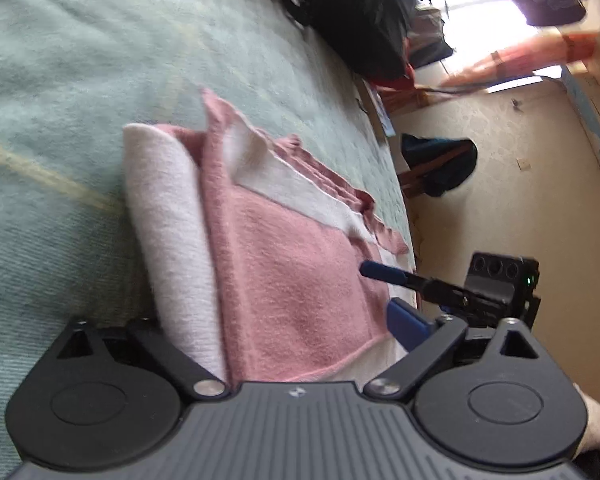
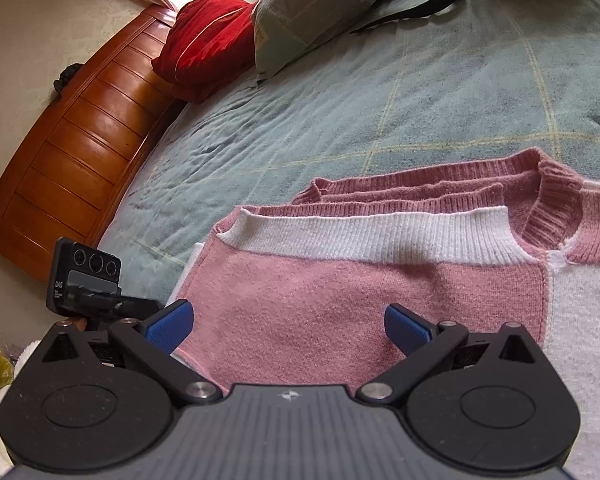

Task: Fold clothes
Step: 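Roll the left gripper and grasp the side edge of the folded sweater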

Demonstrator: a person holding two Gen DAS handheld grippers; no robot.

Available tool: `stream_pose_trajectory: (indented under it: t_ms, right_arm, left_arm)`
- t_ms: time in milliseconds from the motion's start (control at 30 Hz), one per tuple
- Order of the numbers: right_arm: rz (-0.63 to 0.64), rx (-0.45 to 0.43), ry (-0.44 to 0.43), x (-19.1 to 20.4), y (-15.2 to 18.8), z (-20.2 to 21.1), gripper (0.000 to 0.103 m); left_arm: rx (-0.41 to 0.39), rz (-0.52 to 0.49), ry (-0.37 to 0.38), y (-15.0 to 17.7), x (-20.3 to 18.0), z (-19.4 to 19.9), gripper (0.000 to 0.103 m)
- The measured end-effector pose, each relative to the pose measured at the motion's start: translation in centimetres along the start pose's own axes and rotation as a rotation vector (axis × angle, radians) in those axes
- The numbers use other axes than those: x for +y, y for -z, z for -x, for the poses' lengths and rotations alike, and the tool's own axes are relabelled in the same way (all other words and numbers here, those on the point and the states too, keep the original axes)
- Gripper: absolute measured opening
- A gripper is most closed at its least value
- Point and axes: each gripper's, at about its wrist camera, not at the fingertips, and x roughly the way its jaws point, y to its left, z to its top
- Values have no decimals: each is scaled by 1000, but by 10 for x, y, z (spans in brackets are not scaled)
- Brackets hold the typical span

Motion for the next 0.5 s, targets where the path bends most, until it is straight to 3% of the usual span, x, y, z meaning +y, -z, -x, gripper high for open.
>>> stream_pose_trajectory:
  t_ms: [133,200,300,367,400,433,500]
  right_arm:
    - [-2,3,-4,-2,0,-1,103]
    - [-5,-1,-7,-3,0,1,103]
    - [-11,-8,-5,-5,-1,3,103]
    - [-16,-10,-3,-6,-1,3,103]
    - [-17,-10,-4,-6,-1,2,103]
    - [-17,-10,-5,-6,-1,2,103]
    - [-15,-8,-7,-6,-1,2,103]
  left_arm:
    - [5,34,-40,-4,7,0,63]
    - [-1,42,-42,-1,7,2,57]
    - [50,-46,-39,5,-5,-5,62]
    - [54,-16,-43,2,0,-6,61]
    - [55,6,-59,0,4,-6,49]
    - [56,29,-82,-2,9,-5,29]
    - [51,59,-105,-2,17,-5,25]
